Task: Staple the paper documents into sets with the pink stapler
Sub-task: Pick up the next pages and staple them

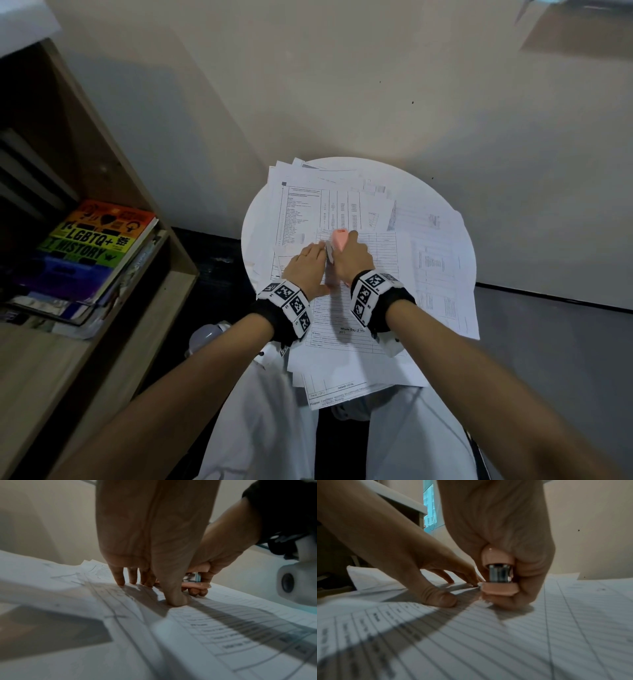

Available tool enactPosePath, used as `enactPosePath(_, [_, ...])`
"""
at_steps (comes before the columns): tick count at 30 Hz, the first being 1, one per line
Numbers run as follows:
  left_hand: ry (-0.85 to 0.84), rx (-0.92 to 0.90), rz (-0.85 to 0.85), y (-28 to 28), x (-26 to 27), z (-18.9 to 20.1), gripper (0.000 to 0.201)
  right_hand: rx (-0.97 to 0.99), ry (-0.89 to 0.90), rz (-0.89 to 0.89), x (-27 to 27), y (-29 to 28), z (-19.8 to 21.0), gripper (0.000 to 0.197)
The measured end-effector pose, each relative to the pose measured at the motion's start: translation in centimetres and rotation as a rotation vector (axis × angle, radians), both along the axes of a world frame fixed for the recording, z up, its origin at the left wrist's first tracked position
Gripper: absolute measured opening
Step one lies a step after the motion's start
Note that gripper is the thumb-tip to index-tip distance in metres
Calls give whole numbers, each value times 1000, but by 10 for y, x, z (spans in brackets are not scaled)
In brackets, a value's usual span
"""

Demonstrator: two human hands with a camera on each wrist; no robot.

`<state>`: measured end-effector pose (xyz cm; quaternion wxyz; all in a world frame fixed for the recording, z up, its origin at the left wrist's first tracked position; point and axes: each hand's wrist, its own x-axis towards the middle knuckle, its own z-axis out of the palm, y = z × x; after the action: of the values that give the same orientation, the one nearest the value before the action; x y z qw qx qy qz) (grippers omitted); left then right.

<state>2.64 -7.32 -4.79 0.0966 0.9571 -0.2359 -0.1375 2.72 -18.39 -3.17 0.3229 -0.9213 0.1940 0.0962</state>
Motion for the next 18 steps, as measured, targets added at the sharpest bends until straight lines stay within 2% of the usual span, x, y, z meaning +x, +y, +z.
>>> enactPosePath(4, [-4, 20, -7, -1, 2, -2, 86, -150, -39, 79, 0, 0, -4, 51])
enactPosePath(8, [-2, 3, -4, -1, 2, -2, 91, -86, -11, -6, 6, 3, -2, 49])
enactPosePath(11, [-8, 11, -7, -1, 2, -3, 88, -161, -59, 55, 5, 3, -6, 48])
enactPosePath(15, [-1, -17, 6, -1, 1, -3, 89, -104, -33, 2, 10, 4, -2, 48])
enactPosePath(18, [-9, -16, -5, -1, 1, -3, 88, -147, -93, 61, 13, 4, -5, 48])
